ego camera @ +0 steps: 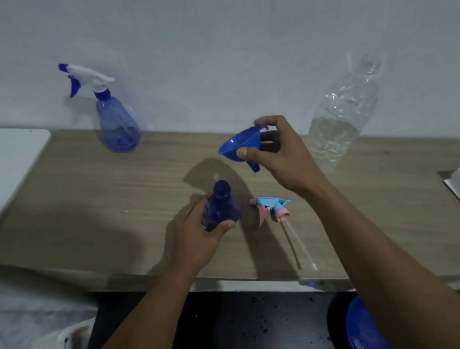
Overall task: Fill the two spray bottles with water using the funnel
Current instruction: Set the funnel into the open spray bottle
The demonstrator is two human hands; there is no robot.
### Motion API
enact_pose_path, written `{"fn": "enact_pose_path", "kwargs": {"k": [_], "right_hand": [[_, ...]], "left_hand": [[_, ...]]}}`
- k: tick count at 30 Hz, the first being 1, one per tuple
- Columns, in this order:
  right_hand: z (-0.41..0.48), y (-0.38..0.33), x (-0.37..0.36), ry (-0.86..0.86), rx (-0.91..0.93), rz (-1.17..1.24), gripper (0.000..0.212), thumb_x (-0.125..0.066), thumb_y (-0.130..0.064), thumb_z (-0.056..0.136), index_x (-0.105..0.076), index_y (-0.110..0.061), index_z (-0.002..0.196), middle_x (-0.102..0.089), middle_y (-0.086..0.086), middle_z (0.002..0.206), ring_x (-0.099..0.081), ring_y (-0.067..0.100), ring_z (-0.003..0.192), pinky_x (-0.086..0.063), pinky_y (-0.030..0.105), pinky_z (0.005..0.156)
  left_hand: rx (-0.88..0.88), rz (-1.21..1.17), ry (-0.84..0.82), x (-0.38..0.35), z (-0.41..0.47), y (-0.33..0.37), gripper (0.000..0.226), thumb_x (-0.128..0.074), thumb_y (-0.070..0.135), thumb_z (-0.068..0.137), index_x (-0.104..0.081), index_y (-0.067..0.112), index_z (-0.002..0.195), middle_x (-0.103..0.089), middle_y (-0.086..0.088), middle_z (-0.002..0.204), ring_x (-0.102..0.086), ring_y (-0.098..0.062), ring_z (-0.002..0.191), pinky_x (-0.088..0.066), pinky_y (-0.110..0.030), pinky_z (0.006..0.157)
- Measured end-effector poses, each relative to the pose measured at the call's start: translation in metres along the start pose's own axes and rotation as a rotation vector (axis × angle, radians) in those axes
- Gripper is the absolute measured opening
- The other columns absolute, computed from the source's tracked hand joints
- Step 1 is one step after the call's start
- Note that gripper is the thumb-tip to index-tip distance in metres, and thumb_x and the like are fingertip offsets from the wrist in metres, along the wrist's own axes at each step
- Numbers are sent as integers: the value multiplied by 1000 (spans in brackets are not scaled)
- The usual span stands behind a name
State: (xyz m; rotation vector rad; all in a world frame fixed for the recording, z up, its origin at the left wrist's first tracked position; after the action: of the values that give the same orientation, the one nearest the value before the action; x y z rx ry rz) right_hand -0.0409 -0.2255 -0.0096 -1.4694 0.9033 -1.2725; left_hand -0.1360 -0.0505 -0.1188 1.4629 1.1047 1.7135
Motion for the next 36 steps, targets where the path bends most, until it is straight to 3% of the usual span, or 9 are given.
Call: {"fn": "enact_pose_path", "kwargs": {"k": [5,9,15,20,23,26,30,33,36], "right_hand": [[-21,0,-24,-13,20,203,72,-86,-1,74,-50,-17,133,-62,8,121,-69,6,93,-54,20,75],[-25,13,-36,-22,37,191,79,-86,5,72,-51,-11,142,-64,-3,123,-67,-3,104,-53,17,85],[-28,23,-37,-17,63,194,77,-87,5,70,-55,-10,138,-65,3,131,-67,4,112,-52,20,90],[-37,30,-36,-32,60,153,75,-86,9,70,-56,-18,134,-65,0,129,-66,8,114,-54,19,87],[-41,35,-39,-71,44,63,83,-91,-9,67,-51,-24,139,-61,-6,135,-61,15,125,-56,33,97],[-47,28,-40,-104,29,-64,95,-92,-40,62,-44,-37,144,-55,-21,140,-55,3,128,-56,41,96],[-50,21,-40,-63,52,-109,82,-87,-35,76,-45,-32,146,-57,-20,137,-59,3,123,-58,29,82],[-51,19,-41,-48,50,-143,80,-86,-35,76,-44,-34,145,-57,-24,132,-60,4,121,-52,21,66],[-52,20,-40,-33,51,-164,83,-87,-39,73,-46,-33,145,-60,-16,136,-60,3,121,-59,30,73]], "left_hand": [[3,-18,8,0,0,1,54,-87,15,74,-63,18,123,-51,34,98,-47,33,89,-33,5,75],[17,-6,-21,2,0,1,59,-86,17,75,-61,21,128,-52,32,99,-47,32,87,-33,6,74],[14,23,-6,3,0,-3,62,-86,23,75,-59,24,131,-58,19,109,-53,3,95,-31,6,75],[14,20,-16,3,1,-5,61,-85,21,75,-59,22,131,-62,15,113,-52,20,87,-32,7,74],[18,31,-33,2,2,-7,59,-85,23,76,-60,23,130,-62,14,114,-51,24,90,-36,4,74],[44,24,-52,1,4,-10,54,-84,25,77,-62,25,126,-66,12,113,-61,7,91,-42,-1,70],[22,30,-64,0,4,-9,60,-82,25,78,-55,31,131,-65,13,111,-61,-1,90,-41,-3,67],[28,53,-67,0,5,-9,61,-81,26,79,-49,32,131,-65,16,106,-61,2,86,-41,-3,63],[20,88,-53,-1,5,-12,59,-81,28,80,-50,32,130,-64,14,110,-61,1,87,-43,-5,67]]}}
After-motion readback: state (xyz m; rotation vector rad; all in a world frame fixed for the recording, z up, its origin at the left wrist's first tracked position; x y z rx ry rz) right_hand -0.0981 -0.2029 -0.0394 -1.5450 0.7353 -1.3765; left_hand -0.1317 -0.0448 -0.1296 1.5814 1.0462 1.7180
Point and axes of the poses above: each hand's wrist, its own z-axis towards the middle knuckle, its own x-axis out of the back of the hand, y = z × x, the point moved 1 cm from there along z, towards the middle knuckle
